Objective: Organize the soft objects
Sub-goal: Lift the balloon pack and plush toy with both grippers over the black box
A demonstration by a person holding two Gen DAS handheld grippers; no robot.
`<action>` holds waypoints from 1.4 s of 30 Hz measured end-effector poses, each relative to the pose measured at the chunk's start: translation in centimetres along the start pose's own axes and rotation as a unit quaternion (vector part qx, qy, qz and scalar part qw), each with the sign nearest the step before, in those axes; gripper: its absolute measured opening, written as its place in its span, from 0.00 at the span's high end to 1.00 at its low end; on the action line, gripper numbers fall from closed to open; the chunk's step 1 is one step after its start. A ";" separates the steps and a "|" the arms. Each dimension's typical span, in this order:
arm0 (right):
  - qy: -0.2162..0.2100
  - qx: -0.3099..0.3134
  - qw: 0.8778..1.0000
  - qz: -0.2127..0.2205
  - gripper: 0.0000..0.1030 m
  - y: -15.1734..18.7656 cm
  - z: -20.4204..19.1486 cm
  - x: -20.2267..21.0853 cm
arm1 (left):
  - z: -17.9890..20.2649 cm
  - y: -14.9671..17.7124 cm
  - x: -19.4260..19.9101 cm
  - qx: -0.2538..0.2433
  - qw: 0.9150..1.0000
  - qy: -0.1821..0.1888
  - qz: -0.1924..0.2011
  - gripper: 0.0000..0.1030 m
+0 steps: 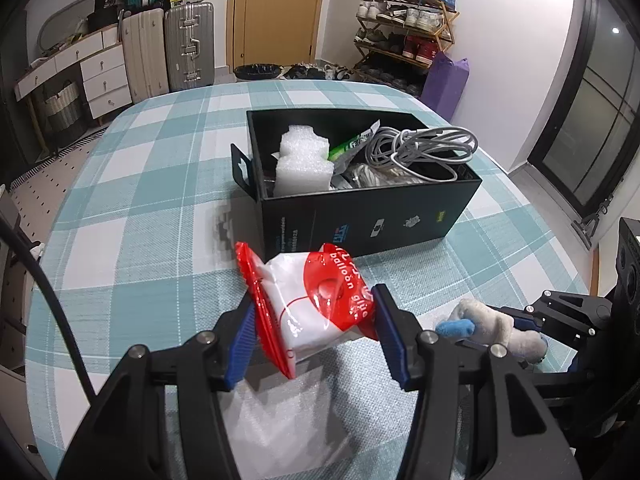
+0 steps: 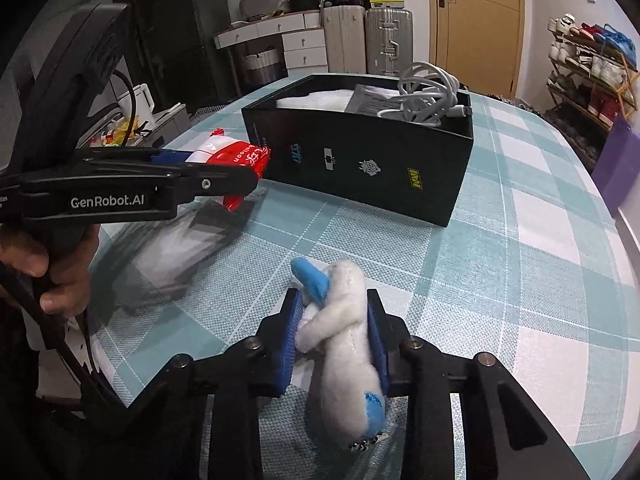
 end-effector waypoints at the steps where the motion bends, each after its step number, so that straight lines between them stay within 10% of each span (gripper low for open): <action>1: 0.000 0.000 1.000 0.001 0.70 -0.1 0.0 0.1 | 0.0 0.0 0.1 0.000 1.000 0.000 0.002 0.48; 42: 0.038 -0.027 0.988 0.148 0.70 -11.4 5.5 3.4 | 2.4 -7.2 1.7 -0.025 0.996 0.015 0.079 0.48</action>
Point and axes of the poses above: each gripper's, at about its wrist camera, not at the fingertips, and x roughly against the way its jaws point, z to its right, y to its underside, the point moved 1 cm from there along -x, roughly the way its jaws point, and after that the axes turned 15 degrees about x, right-handed, at the moved point
